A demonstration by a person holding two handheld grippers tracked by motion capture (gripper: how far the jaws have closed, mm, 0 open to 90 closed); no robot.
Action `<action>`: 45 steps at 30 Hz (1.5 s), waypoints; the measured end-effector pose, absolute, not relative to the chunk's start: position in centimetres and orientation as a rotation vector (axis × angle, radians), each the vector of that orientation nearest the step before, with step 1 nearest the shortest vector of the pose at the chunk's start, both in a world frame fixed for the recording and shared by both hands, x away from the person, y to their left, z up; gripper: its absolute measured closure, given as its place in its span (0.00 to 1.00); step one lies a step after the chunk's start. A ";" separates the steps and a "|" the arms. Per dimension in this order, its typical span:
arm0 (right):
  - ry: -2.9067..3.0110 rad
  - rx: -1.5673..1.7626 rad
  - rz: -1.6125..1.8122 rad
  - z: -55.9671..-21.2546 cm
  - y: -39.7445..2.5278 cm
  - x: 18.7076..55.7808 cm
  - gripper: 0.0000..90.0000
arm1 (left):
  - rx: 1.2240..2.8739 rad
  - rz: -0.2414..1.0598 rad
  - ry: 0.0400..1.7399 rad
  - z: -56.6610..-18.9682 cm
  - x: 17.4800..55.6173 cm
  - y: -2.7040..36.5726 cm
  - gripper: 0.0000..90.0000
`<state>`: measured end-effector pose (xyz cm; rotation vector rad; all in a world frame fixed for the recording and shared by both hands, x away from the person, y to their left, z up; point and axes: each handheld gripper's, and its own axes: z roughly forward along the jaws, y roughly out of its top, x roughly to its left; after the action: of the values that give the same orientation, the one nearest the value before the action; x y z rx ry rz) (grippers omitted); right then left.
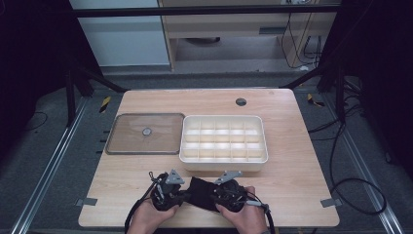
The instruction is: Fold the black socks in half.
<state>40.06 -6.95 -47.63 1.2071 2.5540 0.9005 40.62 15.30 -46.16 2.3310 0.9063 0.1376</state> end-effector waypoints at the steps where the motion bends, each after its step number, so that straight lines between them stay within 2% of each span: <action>1: 2.554 1.203 0.901 -47.6 -6.9 40.1 0.70 | 2.327 0.139 0.906 -46.1 40.6 15.3 0.91; 6: 2.548 1.218 0.902 -47.7 -6.9 40.1 0.71 | 2.320 0.138 0.896 -46.0 40.5 15.3 0.90; 11: 2.537 1.220 0.904 -47.4 -7.0 40.3 0.63 | 2.321 0.140 0.904 -46.1 40.8 15.4 0.90; 13: 2.528 1.224 0.909 -47.2 -7.2 40.2 0.62 | 2.323 0.140 0.906 -46.0 40.8 15.5 0.90; 23: 2.559 1.201 0.918 -47.3 -6.7 40.0 0.79 | 2.334 0.155 0.880 -45.2 40.5 15.5 0.90; 31: 2.558 1.232 0.925 -47.5 -6.4 40.5 0.80 | 2.339 0.188 0.782 -42.9 39.9 14.2 0.91; 45: 2.552 1.275 0.979 -47.8 -7.0 41.0 0.81 | 2.369 0.155 0.676 -42.8 38.9 12.6 0.91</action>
<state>41.01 -7.02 -47.80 1.2754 2.5521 0.9789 38.95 12.57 -42.78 2.3689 0.6762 0.1551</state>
